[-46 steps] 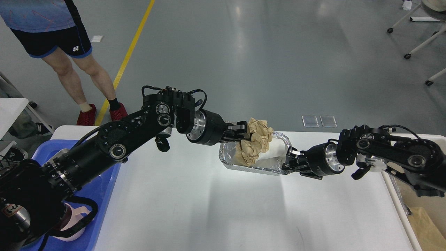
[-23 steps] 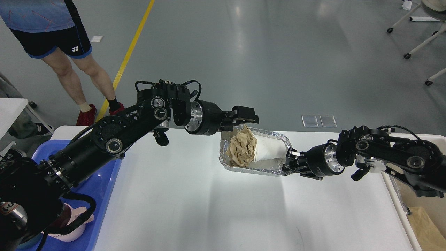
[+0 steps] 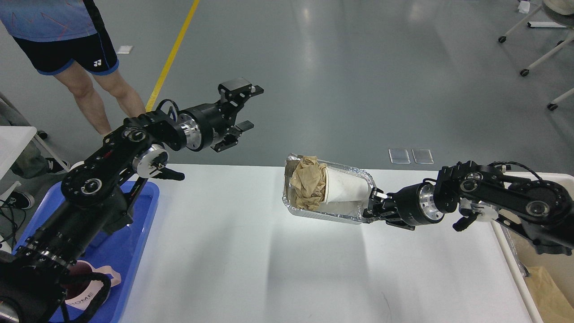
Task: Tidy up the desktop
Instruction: 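Withdraw the left gripper back above the blue bin, then carry the foil tray with the right gripper into the white bin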
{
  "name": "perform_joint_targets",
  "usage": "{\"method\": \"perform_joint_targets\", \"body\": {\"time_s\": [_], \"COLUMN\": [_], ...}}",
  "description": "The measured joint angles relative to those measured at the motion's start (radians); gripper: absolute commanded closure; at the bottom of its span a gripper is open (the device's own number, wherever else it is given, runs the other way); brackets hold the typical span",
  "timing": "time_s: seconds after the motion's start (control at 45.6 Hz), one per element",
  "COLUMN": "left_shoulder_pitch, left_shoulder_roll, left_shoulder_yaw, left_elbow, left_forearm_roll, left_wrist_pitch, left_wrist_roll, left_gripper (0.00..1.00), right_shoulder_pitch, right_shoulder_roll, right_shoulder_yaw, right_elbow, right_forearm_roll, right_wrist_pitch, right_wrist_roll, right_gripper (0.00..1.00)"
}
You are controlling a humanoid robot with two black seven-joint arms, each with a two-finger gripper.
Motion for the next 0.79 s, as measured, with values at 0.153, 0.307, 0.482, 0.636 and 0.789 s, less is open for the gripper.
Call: {"method": "perform_joint_targets", "body": {"time_s": [0.153,0.307,0.482,0.636,0.789], "left_shoulder_pitch": [0.082,0.131,0.137,0.139,0.141], "left_shoulder_roll": [0.005,0.005,0.000,-0.002,-0.010], "left_shoulder_yaw": [-0.153,-0.323,-0.498,-0.524,-0.523], "left_elbow": [0.002,0.053,0.187,0.250,0.257], "left_forearm_roll": [-0.111,-0.196,-0.254,-0.265,-0.266], "left_wrist_pitch": [0.001,0.001,0.001,0.001,0.001], "left_wrist_roll": [-0.001,-0.004,-0.073,-0.138,-0.145], "left_gripper": [0.08,0.07,0.07,0.07,0.07], "right_shoulder_pitch": [-0.001,-0.002,-0.005,-0.006,-0.009], "right_shoulder_roll": [0.000,-0.006,-0.009,-0.011,-0.033], "right_shoulder_yaw": [0.000,0.001,0.007,0.009,0.030], "right_elbow": [0.001,0.001,0.001,0.001,0.000], "right_forearm_roll": [-0.001,-0.001,0.000,0.000,0.000], "right_wrist_pitch": [0.000,0.000,-0.001,-0.001,-0.002], "right_wrist_roll": [0.000,0.000,0.000,0.000,0.000], "right_gripper": [1.00,1.00,1.00,1.00,1.00]}}
